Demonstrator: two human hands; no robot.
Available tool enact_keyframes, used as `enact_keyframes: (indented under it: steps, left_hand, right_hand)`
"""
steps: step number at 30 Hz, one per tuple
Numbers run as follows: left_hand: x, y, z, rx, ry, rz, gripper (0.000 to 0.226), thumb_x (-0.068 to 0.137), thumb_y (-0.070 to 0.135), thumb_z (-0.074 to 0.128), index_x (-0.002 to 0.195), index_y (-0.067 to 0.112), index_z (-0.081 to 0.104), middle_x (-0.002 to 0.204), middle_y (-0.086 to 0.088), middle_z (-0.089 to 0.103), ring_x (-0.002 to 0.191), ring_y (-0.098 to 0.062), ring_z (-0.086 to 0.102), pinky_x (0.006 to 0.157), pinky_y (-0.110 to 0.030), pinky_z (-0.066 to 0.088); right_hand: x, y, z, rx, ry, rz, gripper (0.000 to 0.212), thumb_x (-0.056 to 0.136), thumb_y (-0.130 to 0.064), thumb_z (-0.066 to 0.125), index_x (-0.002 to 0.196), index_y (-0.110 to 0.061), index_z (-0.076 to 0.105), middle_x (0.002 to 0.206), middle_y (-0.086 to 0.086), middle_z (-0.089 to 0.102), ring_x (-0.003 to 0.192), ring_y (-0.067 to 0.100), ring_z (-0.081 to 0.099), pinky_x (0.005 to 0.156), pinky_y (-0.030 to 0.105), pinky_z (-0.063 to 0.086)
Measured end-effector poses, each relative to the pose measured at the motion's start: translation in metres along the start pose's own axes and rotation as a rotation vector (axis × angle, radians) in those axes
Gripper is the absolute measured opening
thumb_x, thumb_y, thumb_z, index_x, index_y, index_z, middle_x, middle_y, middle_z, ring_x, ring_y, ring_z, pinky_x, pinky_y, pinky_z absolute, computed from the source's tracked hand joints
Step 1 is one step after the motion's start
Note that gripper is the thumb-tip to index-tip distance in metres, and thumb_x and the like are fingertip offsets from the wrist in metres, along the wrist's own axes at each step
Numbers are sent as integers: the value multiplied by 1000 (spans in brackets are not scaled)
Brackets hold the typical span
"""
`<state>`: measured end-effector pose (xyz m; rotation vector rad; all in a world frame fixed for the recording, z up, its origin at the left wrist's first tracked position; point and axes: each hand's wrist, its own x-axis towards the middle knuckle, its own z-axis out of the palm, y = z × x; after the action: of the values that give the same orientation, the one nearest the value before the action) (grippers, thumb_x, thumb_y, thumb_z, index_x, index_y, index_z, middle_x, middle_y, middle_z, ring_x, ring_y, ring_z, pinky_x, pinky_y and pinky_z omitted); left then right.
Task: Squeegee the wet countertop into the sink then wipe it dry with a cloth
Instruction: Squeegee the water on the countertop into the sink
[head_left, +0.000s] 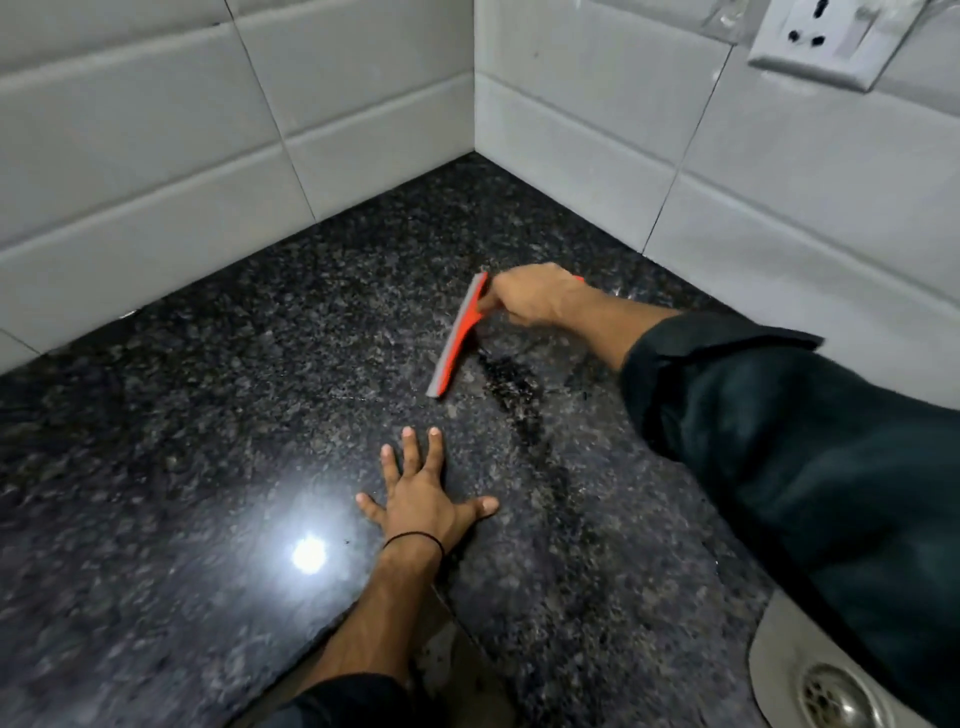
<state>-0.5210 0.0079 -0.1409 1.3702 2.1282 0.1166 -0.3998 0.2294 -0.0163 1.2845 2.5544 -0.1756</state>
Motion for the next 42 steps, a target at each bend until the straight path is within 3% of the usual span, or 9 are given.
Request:
enact_keyframes:
  steps: [9,15,18,21,23,28,32,36,42]
  left_hand:
    - [-12,9,-12,49,-59,-9,119,67,75,67,156,37,-4,163,5,-19,151,-28,-15,112,-72,3]
    - [-13,68,-5,138,-9,126,93,88,47,64,157,29,4,165,1,-13,151,-29,-5,117,-63,10]
    - [-13,108,11,135,-105,251,94,88,55,61,157,29,3,165,2,-11,152,-29,-5,118,-61,10]
    - [-15,135,31,209,-175,299,104,82,65,62,156,31,-3,164,4,-17,151,-27,-11,118,-62,7]
    - [-12,144,39,259,-197,281,108,80,67,62,156,32,-6,163,6,-19,151,-26,-13,116,-65,6]
    - [3,143,38,222,-254,249,117,74,68,68,154,37,-11,161,12,-24,150,-23,-18,112,-72,5]
    - [10,146,40,225,-267,228,119,71,68,70,153,42,-13,160,15,-26,150,-22,-19,110,-74,6]
    - [14,149,42,235,-277,212,120,70,67,73,151,46,-13,159,17,-26,150,-21,-19,110,-75,7]
    - [21,143,48,187,-236,237,120,69,65,74,150,49,-14,158,20,-25,149,-19,-23,108,-77,3]
  right_hand:
    - [-174,117,51,-74,-111,272,47,79,-49,46,122,-40,63,121,2,68,108,27,66,91,40,54]
    - [-284,156,83,-55,-158,438,36,88,-51,50,119,-37,64,117,-4,70,105,23,67,83,24,50]
    - [-322,160,79,4,-197,504,32,82,-54,58,114,-50,62,107,-12,73,98,17,70,82,32,56]
    - [-332,163,72,66,-158,561,34,80,-46,62,113,-41,66,104,-5,74,96,20,70,81,34,57]
    - [-324,161,60,72,-99,570,35,83,-29,60,118,-32,67,114,2,71,103,26,67,86,36,55]
    - [-255,163,30,166,0,444,58,81,-8,53,130,-39,59,124,1,67,111,28,62,91,38,53]
    - [-172,162,21,146,97,378,40,93,-16,52,130,-27,59,124,9,62,116,32,57,89,37,48]
    - [-86,159,22,22,137,221,51,96,-17,45,141,-40,48,136,10,48,124,35,48,97,43,44]
    - [11,149,25,-142,183,129,55,98,-9,41,146,-36,43,146,7,38,131,35,38,103,47,37]
